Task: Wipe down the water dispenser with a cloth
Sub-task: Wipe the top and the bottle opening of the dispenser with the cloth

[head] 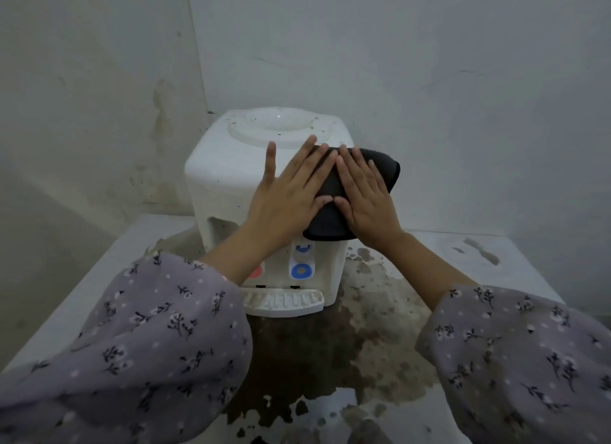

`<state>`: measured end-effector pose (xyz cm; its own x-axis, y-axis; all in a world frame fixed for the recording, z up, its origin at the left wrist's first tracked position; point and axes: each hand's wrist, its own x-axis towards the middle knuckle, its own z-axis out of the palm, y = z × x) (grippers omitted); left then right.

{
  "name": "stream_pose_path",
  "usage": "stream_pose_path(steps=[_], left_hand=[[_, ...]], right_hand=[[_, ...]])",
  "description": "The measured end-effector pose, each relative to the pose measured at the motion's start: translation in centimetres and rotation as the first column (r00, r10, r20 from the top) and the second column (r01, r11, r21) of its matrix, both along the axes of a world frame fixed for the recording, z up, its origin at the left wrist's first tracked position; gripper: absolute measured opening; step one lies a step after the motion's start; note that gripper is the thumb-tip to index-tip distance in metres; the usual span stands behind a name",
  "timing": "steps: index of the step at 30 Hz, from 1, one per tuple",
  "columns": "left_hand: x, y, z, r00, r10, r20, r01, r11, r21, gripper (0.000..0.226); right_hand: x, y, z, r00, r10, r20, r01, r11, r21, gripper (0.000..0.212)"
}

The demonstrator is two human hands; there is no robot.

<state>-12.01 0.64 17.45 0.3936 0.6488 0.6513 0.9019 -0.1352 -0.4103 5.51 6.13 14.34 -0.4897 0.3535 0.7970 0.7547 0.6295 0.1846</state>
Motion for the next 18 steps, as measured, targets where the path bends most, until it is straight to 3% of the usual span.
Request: stream_pose_path(steps=[5, 9, 14, 18], left_hand=[[-1.0, 1.1, 2.5, 0.998, -0.05, 0.035, 0.052, 0.996, -0.077, 0.061], [-2.5, 0.5, 1.9, 0.994, -0.112, 0.02, 0.113, 0.99, -0.087, 0.058], [-5.8, 0.2, 1.8, 0.982, -0.186, 0.017, 0.186, 0.978, -0.097, 0.058], [-8.9, 1.1, 2.5, 0.955, -0.275, 0.115, 0.288, 0.95, -0.123, 0.058]], right_hand=[[-1.4, 0.0, 2.2, 0.993, 0.024, -0.114, -0.042, 0.987, -0.158, 0.058], [-3.3, -1.6, 0.5, 0.977, -0.047, -0.207, 0.028, 0.995, -0.093, 0.053], [-6.5, -3.0, -0.6, 0.967, -0.153, -0.206, 0.148, 0.988, -0.036, 0.05], [-9.6, -3.5, 0.6, 0.944, -0.215, -0.25, 0.213, 0.976, -0.038, 0.049]])
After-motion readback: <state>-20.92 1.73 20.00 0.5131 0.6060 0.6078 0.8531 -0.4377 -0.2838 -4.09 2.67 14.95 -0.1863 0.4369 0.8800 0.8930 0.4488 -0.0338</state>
